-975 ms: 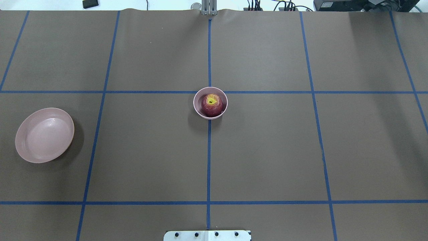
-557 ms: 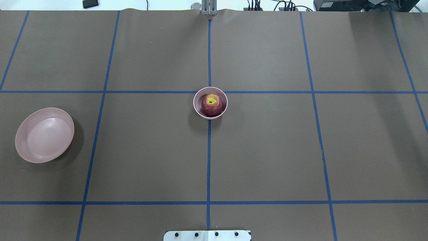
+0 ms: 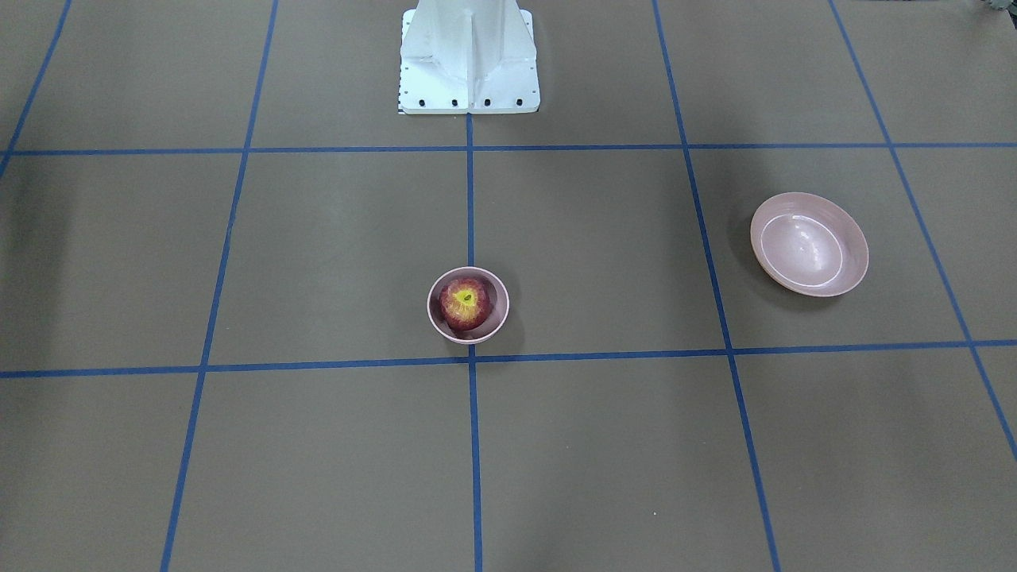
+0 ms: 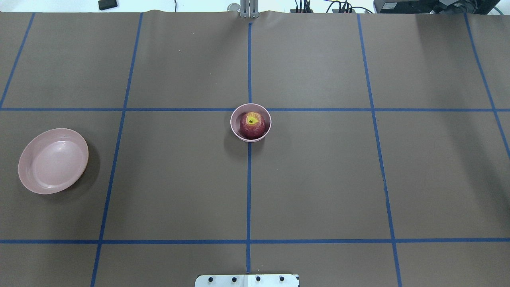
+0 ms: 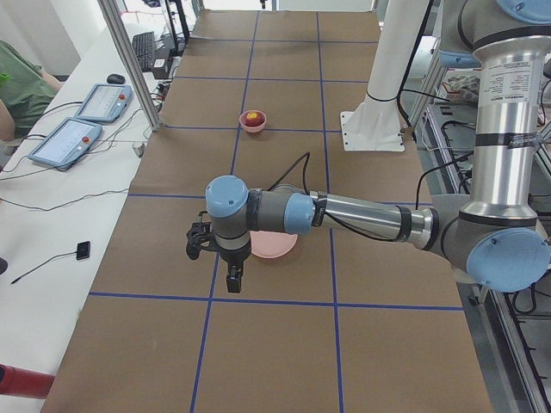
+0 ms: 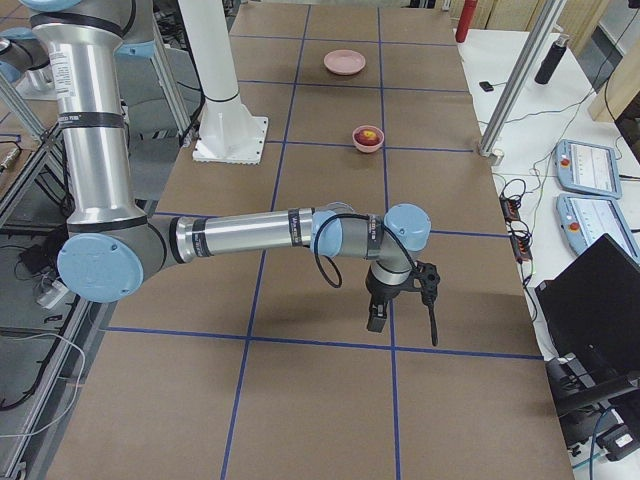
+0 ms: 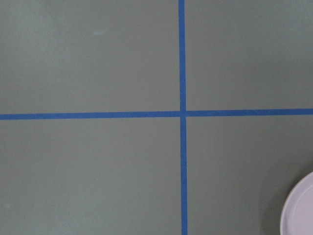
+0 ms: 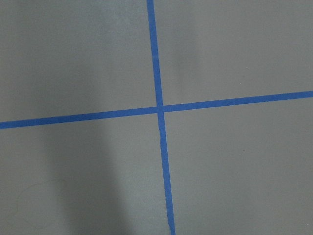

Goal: Move apple from plate to bowl

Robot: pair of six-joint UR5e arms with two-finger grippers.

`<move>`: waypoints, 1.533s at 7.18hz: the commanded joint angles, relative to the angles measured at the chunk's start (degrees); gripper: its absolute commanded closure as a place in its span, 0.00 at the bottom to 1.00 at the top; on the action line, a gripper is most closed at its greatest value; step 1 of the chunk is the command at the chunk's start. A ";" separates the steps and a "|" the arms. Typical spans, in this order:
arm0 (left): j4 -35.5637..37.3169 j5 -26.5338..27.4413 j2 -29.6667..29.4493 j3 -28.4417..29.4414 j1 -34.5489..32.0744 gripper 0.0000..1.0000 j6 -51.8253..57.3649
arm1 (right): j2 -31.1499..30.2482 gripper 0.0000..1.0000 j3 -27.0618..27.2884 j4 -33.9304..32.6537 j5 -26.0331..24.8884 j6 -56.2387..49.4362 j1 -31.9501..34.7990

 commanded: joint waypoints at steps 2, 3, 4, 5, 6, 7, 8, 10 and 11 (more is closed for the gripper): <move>0.14 -0.04 0.27 0.42 0.05 0.01 0.09 | -1.69 0.00 -0.18 0.26 -0.07 -0.42 -0.01; 0.14 -0.04 0.36 0.60 0.05 0.01 0.26 | -2.30 0.00 0.17 0.43 -0.07 -0.42 -0.01; 0.23 -0.04 0.28 1.47 0.05 0.01 0.53 | -2.66 0.00 0.00 1.22 -0.07 -0.42 0.08; 0.23 -0.04 0.27 1.83 0.05 0.01 0.53 | -3.01 0.00 0.08 2.01 0.01 -0.42 0.17; 0.32 -0.04 0.27 1.92 0.05 0.01 0.53 | -3.10 0.00 0.17 2.02 0.10 -0.42 0.17; 0.23 -0.12 0.27 1.92 0.05 0.01 0.53 | -3.10 0.00 0.17 2.02 0.19 -0.42 0.17; 0.32 -0.04 0.27 1.92 0.05 0.01 0.53 | -3.10 0.00 0.17 2.02 0.10 -0.33 0.08; 0.32 -0.12 0.19 1.92 0.05 0.01 0.53 | -3.01 0.00 0.08 2.02 0.10 -0.33 0.17; 0.32 -0.12 0.19 1.92 0.05 0.01 0.53 | -3.01 0.00 0.17 2.02 0.10 -0.24 0.17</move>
